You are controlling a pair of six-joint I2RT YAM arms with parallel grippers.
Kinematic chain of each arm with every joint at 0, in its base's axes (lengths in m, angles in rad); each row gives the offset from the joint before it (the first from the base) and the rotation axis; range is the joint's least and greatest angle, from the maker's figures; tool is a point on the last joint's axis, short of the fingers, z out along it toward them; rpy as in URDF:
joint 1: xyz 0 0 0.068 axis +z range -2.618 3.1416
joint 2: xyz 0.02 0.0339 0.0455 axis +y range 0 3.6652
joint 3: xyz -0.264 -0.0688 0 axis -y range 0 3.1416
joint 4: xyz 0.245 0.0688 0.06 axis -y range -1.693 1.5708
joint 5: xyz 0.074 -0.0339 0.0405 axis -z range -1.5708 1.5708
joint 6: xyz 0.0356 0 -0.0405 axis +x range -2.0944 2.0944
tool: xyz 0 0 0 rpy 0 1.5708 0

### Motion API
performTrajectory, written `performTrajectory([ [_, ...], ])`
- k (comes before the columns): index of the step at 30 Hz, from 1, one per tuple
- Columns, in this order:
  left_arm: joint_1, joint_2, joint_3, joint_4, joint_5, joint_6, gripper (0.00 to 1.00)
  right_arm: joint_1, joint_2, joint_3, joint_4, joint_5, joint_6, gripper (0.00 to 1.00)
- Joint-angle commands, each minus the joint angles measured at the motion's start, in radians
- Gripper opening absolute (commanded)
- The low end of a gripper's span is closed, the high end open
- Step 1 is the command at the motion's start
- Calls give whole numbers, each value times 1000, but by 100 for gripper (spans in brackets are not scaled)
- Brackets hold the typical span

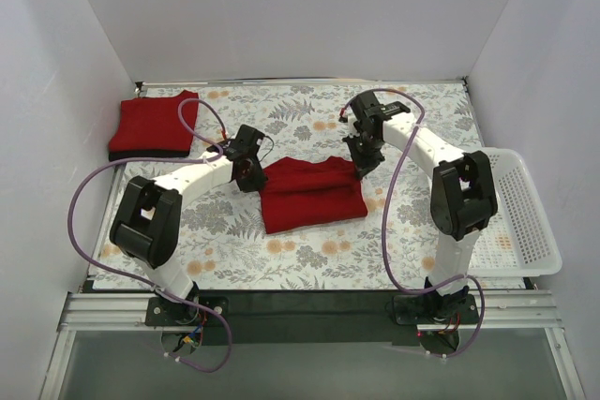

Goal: Fold and stack the t-shirts
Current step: Fold the tshirt

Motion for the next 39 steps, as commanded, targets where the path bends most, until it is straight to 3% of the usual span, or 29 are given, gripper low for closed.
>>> performTrajectory([
  [1, 21, -13, 2, 8, -76, 22, 0, -24, -9, -20, 19, 63, 2, 1],
  [13, 18, -76, 19, 47, -12, 77, 0, -40, -173, -111, 20, 123, 54, 1],
  [27, 18, -21, 27, 3, -114, 19, 0, -63, -73, -128, 115, 114, 25, 1],
  [36, 18, 33, 13, 17, -102, -7, 0, -63, -26, -128, 140, 120, 37, 1],
  [38, 18, 36, 18, 23, -91, -2, 5, -64, -24, -122, 146, 124, 43, 6],
  [39, 18, 36, 29, 21, -88, 4, 13, -63, -21, -117, 142, 124, 48, 10],
])
